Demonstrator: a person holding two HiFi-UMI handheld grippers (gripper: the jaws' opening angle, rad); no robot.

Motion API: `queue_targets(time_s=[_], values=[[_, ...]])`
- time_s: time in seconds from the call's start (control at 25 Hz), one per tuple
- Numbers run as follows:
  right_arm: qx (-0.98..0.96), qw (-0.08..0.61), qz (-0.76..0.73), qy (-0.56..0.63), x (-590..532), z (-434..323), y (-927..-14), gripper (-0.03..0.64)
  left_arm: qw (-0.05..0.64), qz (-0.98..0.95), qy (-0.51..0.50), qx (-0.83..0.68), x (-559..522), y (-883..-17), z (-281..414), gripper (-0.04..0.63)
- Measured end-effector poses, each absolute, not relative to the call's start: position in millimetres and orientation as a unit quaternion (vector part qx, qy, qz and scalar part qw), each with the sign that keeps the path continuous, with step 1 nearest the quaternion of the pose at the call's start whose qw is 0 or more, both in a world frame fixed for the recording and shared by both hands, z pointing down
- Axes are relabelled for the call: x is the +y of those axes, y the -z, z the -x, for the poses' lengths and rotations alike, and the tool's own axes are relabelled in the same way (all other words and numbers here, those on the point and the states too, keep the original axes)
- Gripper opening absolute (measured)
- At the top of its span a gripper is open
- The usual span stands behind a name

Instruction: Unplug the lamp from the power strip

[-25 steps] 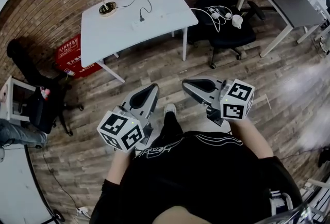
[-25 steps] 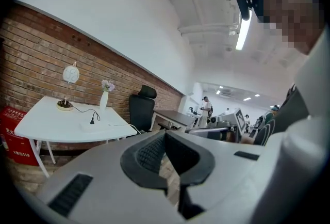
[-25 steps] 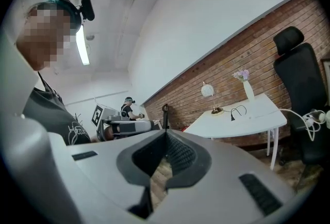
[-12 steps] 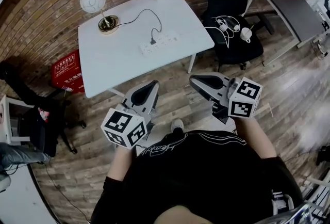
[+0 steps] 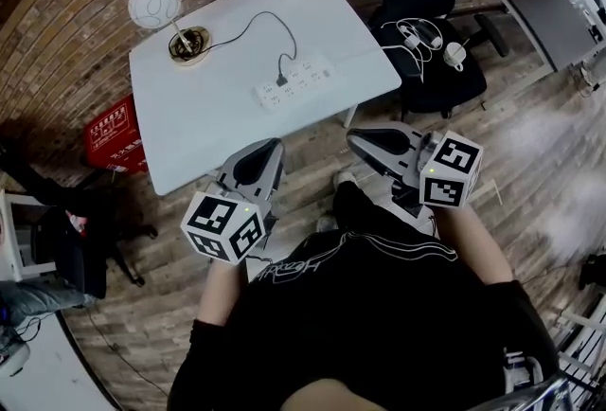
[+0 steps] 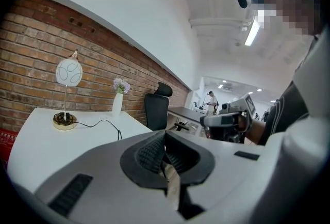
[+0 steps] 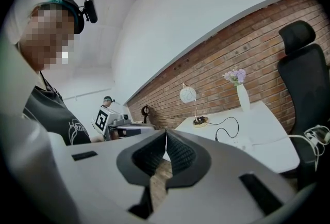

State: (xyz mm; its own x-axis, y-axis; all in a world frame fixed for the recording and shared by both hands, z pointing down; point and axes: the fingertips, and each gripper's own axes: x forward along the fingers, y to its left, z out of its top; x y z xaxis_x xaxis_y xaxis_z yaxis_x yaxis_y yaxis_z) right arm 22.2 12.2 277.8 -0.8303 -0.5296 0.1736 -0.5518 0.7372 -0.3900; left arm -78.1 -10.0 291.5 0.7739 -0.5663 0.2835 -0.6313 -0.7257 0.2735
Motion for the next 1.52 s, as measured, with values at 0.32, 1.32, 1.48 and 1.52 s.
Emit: queue_targets(time_s=[0.32, 1.32, 1.48, 1.52], values=[[-0.929, 0.019, -0.272, -0.251, -44.9, -35.5, -306.8, -0.003, 0.185, -0.913, -0.111, -0.347, -62.1, -317.8, 72.8, 0.005], [-0.918, 0.074, -0.185, -0.344, -205.4, -33.2, -403.1, -0.003, 0.213, -0.88, -0.29, -0.309, -211.4, -481.6, 68.0, 0.206], [-0.915, 0.087, -0.181, -0.35, -211.2, -29.6, -417.4, -0.003, 0.19, -0.875, -0.329, -0.301, -216.9, -508.1, 76.3, 0.213], [-0.914, 0.087, -0.18, -0.353, -212.4, -28.8, -419.9, -0.003, 0.186, -0.874, -0.335, -0.298, -217.4, -512.6, 77.5, 0.213]])
